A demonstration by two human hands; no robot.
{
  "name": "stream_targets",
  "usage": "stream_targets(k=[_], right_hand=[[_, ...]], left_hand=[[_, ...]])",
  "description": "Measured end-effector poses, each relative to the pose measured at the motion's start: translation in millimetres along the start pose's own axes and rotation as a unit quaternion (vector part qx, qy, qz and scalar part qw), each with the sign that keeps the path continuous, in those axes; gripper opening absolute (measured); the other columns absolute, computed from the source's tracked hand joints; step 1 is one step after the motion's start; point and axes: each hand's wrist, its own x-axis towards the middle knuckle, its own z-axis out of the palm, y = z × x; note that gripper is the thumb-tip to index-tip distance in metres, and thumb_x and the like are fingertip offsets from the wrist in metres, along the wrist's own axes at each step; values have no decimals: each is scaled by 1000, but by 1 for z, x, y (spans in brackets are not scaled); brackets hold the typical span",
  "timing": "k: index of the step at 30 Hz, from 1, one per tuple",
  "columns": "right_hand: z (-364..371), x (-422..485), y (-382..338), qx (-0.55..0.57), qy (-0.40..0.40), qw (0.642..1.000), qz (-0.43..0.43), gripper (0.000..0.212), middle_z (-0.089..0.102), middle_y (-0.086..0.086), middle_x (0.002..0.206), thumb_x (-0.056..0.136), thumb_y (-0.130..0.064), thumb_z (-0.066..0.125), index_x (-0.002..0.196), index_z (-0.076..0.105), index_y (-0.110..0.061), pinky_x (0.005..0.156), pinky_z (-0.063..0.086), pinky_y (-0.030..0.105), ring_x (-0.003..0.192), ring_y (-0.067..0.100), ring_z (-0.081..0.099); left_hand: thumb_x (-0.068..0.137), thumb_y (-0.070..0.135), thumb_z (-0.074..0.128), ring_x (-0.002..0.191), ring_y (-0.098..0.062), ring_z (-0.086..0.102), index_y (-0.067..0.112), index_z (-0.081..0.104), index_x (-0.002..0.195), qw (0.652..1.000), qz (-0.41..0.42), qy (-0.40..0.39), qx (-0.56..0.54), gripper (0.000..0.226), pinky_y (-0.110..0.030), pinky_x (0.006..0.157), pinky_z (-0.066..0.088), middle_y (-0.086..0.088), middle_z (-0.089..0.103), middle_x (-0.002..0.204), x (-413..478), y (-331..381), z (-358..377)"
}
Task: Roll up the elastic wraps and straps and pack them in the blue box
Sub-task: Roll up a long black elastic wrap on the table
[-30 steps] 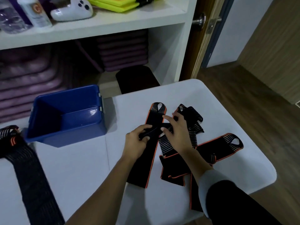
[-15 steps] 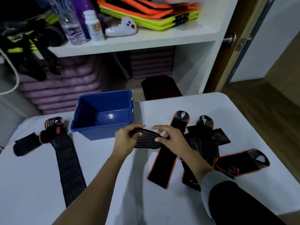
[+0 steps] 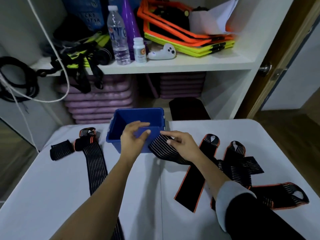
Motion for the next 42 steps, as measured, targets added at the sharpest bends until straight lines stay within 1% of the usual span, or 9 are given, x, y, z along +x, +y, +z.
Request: stream_targets(k=[3,5,9,11,15,22,28,33,42], right_hand=[[11,10,-19,26,-1,1000,-16,41,57,-2,131,91,1,53,122,61,-24,104,41,22,121,8,53],[23,18,-34,32,-14,999,-38,44,53,-4,135,91,2,52,127,58,-23,106,39,21,126,8,48],[54,28,-56,42,-39,996,-64,51,47,-5,141,91,3,51,130,53,-29,110,38,41,128,20,47],[71,29,-65,54,-58,995,-65,54,45,-8,141,91,4,50,131,51,-33,109,39,44,125,23,48],[102,29,-84,83,-117,987,-74,58,39,-12,144,92,4,50,130,47,-40,107,41,44,128,24,47],[130,26,-127,87,-182,973,-109,62,30,-16,148,93,6,47,140,38,-33,100,45,21,127,16,47],[122,14,-183,89,-196,960,-180,61,34,-12,140,91,11,47,143,33,-15,78,41,0,101,-26,48],[117,-1,-212,110,-198,946,-233,62,33,-2,149,89,10,50,142,36,-20,88,48,14,112,-3,54],[135,0,-214,146,-203,940,-231,63,34,0,150,90,7,50,141,37,-27,93,51,28,121,17,54]], left_hand=[[85,23,67,109,-14,56,39,64,105,990,-77,58,-106,26,-25,93,45,0,58,122,-24,2,-14],[87,21,63,104,-10,62,34,64,112,973,-120,52,-192,28,-32,95,48,6,66,115,-36,5,-23],[89,15,59,101,-14,66,25,62,118,947,-146,50,-282,30,-33,84,55,1,69,109,-41,17,-50],[88,8,60,101,-15,65,26,61,119,954,-130,61,-261,35,-30,82,55,0,68,112,-38,17,-69],[84,-6,58,110,-22,61,31,59,122,972,-102,83,-195,53,-42,92,52,-1,59,126,-35,9,-111],[81,-8,57,118,-21,55,35,56,124,983,-57,94,-145,60,-54,98,46,3,54,130,-36,26,-167],[82,-1,61,115,-20,59,26,59,124,981,-13,121,-154,50,-48,100,46,-6,61,126,-42,74,-200],[85,-10,56,107,-14,63,18,57,124,975,29,141,-167,48,-26,80,56,-3,63,122,-56,112,-217],[85,-4,59,99,-17,67,26,62,117,977,-17,155,-145,44,-27,76,55,-4,67,114,-55,112,-235]])
